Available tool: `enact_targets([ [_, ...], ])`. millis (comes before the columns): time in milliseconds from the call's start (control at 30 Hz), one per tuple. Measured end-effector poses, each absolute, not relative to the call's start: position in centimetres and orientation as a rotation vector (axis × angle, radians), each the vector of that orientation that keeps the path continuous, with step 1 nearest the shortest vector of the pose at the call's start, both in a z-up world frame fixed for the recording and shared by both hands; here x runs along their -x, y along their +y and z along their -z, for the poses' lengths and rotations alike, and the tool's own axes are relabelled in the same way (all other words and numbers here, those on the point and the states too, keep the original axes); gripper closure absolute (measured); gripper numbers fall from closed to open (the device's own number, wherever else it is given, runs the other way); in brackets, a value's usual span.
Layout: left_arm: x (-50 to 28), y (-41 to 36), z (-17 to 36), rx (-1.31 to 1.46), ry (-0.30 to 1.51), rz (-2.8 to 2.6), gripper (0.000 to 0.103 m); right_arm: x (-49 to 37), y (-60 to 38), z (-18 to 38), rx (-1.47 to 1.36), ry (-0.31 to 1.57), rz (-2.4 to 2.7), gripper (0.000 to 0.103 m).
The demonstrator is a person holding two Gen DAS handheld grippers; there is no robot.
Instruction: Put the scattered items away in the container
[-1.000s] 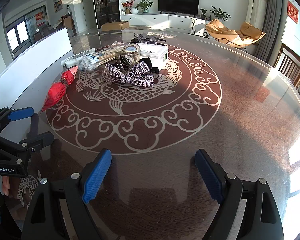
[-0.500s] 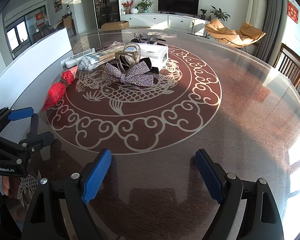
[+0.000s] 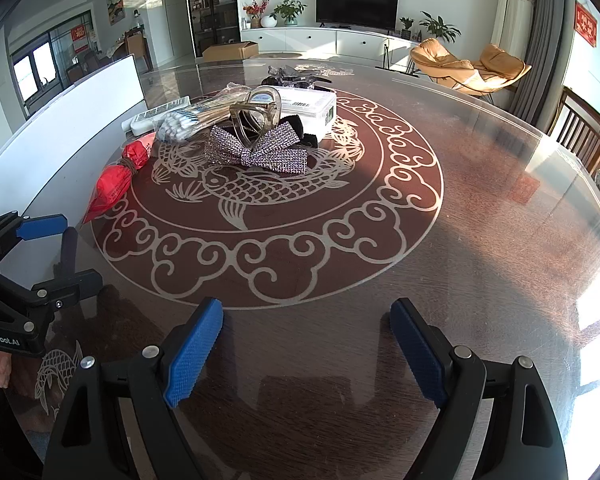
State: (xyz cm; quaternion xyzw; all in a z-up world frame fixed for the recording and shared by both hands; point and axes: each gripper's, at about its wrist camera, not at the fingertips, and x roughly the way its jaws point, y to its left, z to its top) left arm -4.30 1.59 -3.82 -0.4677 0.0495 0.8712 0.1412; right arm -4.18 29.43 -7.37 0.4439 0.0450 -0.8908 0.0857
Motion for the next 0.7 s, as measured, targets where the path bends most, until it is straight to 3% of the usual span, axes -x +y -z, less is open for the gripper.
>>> enact_targets([
  [200,3.8,-2.6,3.1,1.271,-0.284,-2.469,0.000,4.2,29.4,7.4,-1.325,0.135,2.657,0.016],
  [500,9.8,-1.3,2.9,1.407,-0.388,-2.542,0.000,4.4,29.4,7.7,-1.331,0.132,2.660,0.014],
  [600,12.6,-0.2,3.1,1.451,-0.313,-2.611,0.000,4.4,29.4,7.7,-1.332,0.132,2.660,0.014],
  [700,14.5,1.7,3.8,1.500,-0.087,-2.682,0.000,4.4,29.4,7.7,-1.332,0.132,2.660,0.014],
])
